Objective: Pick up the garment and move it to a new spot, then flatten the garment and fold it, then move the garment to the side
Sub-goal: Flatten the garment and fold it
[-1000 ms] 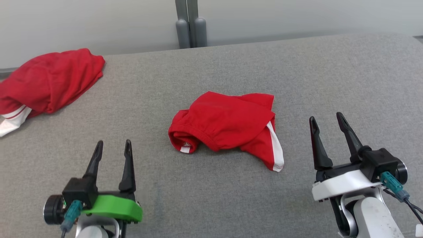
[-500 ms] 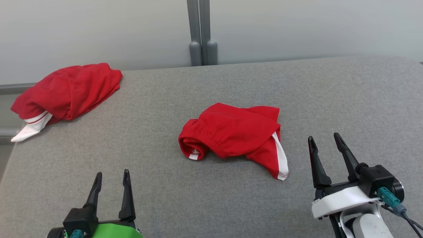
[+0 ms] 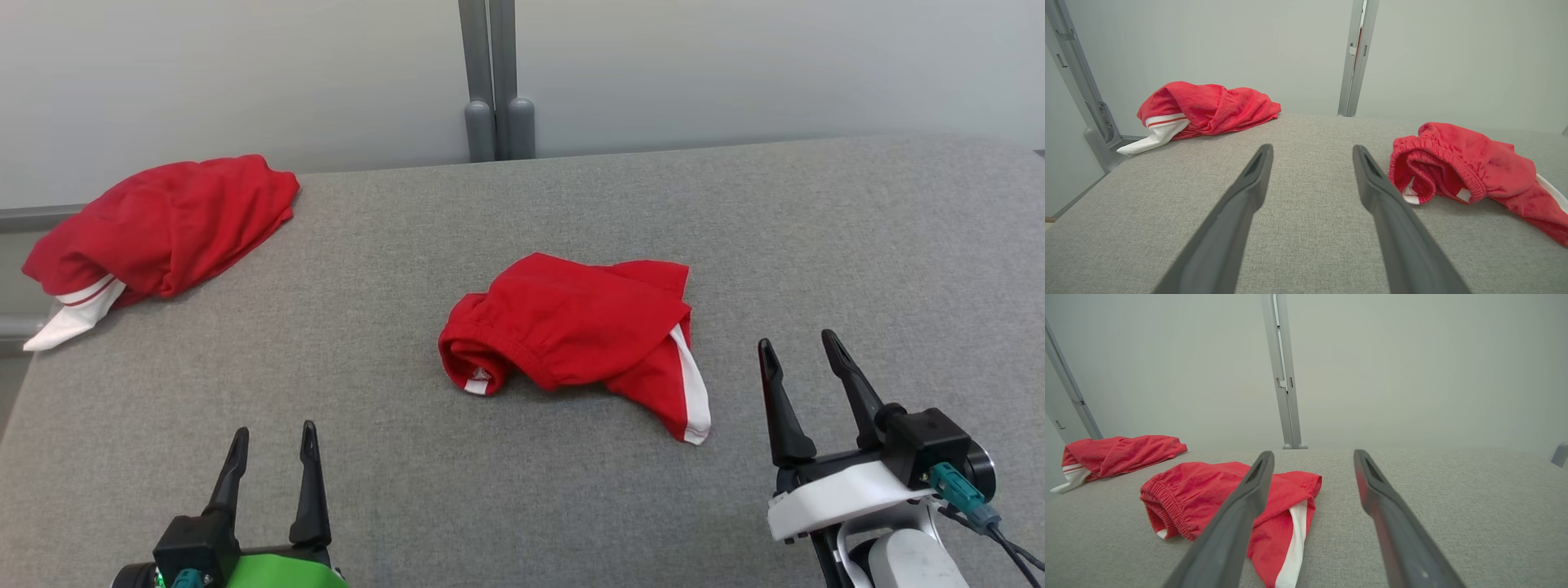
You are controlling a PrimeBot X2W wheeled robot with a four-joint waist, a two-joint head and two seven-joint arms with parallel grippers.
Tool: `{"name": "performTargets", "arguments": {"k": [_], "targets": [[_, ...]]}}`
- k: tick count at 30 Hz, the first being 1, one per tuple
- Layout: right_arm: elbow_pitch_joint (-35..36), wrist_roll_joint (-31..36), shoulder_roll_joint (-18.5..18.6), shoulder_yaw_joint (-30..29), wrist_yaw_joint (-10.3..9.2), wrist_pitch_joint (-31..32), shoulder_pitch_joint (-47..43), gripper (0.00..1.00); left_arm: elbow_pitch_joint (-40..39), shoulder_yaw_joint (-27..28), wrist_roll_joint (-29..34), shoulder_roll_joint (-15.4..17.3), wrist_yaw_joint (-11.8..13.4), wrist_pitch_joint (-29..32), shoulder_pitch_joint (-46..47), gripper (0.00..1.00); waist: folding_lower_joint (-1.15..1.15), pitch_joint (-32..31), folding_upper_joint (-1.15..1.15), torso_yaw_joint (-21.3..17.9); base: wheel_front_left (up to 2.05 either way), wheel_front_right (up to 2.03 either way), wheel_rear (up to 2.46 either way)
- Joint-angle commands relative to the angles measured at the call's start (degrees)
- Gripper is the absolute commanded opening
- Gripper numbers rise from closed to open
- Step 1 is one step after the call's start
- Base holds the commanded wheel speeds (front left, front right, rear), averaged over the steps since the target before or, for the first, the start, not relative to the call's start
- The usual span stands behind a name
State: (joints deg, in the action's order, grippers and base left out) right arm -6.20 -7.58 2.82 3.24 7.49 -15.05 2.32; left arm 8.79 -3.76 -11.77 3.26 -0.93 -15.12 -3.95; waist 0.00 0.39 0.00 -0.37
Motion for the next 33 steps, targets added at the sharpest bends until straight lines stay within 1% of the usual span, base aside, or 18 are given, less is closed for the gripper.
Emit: {"name": "performTargets", "arguments": {"k": [1, 5, 7, 9, 13, 16, 18, 22, 24, 28, 31, 33], "targets": [[-0.2, -0.2, 0.1, -0.1, 0.0, -0.2, -0.1, 1.0, 0.1, 0.3, 0.3, 0.0, -0.2, -0.1, -0.4, 1.0, 0.0, 0.1, 0.0, 0.0, 0.0, 0.0, 0.0], [-0.1, -0.1, 0.1, -0.1, 0.0, -0.2, 0.1, 1.0, 0.1, -0.1, 0.8, -0.2, -0.9, -0.1, -0.3, 1.0, 0.0, 0.4, 0.0, -0.2, 0.0, 0.0, 0.0], [0.1, -0.1, 0.1, -0.1, 0.0, -0.2, 0.3, 1.0, 0.2, -1.0, 1.1, -0.3, -1.2, -0.1, -0.1, 1.0, 0.0, 0.9, 0.0, -0.5, 0.0, 0.0, 0.0], [0.3, 0.0, 0.1, -0.3, 0.0, -0.2, 0.7, 1.0, 0.8, -2.8, 1.6, -0.3, -2.0, -0.1, 0.7, 1.0, 0.0, 1.7, 0.0, -0.9, 0.0, 0.0, 0.0], [0.7, 0.4, 0.1, -0.2, 0.0, -0.2, 1.8, 1.0, 3.2, -8.9, 2.0, -0.3, -3.8, -0.1, 3.4, 1.0, 0.0, 4.1, 0.0, -2.1, 0.0, 0.0, 0.0], [1.0, 0.5, 0.1, 0.2, 0.0, -0.2, 2.9, 1.0, 6.2, -14.1, 0.2, -0.3, -4.5, -0.1, 6.7, 1.0, 0.0, 6.6, 0.0, -3.7, 0.0, 0.0, 0.0], [1.1, 0.5, 0.1, 0.4, 0.0, -0.2, 3.7, 1.0, 8.4, -16.7, -1.4, -0.3, -4.7, -0.1, 9.2, 1.0, 0.0, 8.3, 0.0, -5.0, 0.0, 0.0, 0.0], [1.4, 0.3, 0.1, 0.6, 0.0, -0.2, 5.3, 1.0, 13.4, -20.4, -2.2, -0.3, -4.7, -0.1, 14.7, 1.0, 0.0, 11.2, 0.0, -7.9, 0.0, 0.0, 0.0], [1.5, 0.0, 0.1, 0.4, 0.0, -0.2, 5.9, 1.0, 15.7, -21.3, -3.6, -0.2, -4.4, -0.1, 16.6, 1.0, 0.0, 12.2, 0.0, -9.2, 0.0, 0.0, 0.0], [1.5, -0.4, 0.1, 0.2, 0.0, -0.2, 6.5, 1.0, 19.3, -21.6, -4.7, -0.2, -3.6, -0.1, 20.0, 1.0, 0.0, 13.5, 0.0, -11.6, 0.0, 0.0, 0.0], [1.7, -0.7, 0.1, -0.1, 0.0, -0.2, 6.7, 1.0, 20.9, -21.5, -4.7, -0.2, -3.4, -0.1, 21.7, 1.0, 0.0, 14.2, 0.0, -13.2, 0.0, 0.0, 0.0], [1.7, -0.9, 0.1, -0.3, 0.0, -0.2, 6.6, 1.0, 20.4, -21.8, -4.6, -0.2, -3.7, -0.1, 22.2, 1.0, 0.0, 14.3, 0.0, -13.5, 0.0, 0.0, 0.0]]}}
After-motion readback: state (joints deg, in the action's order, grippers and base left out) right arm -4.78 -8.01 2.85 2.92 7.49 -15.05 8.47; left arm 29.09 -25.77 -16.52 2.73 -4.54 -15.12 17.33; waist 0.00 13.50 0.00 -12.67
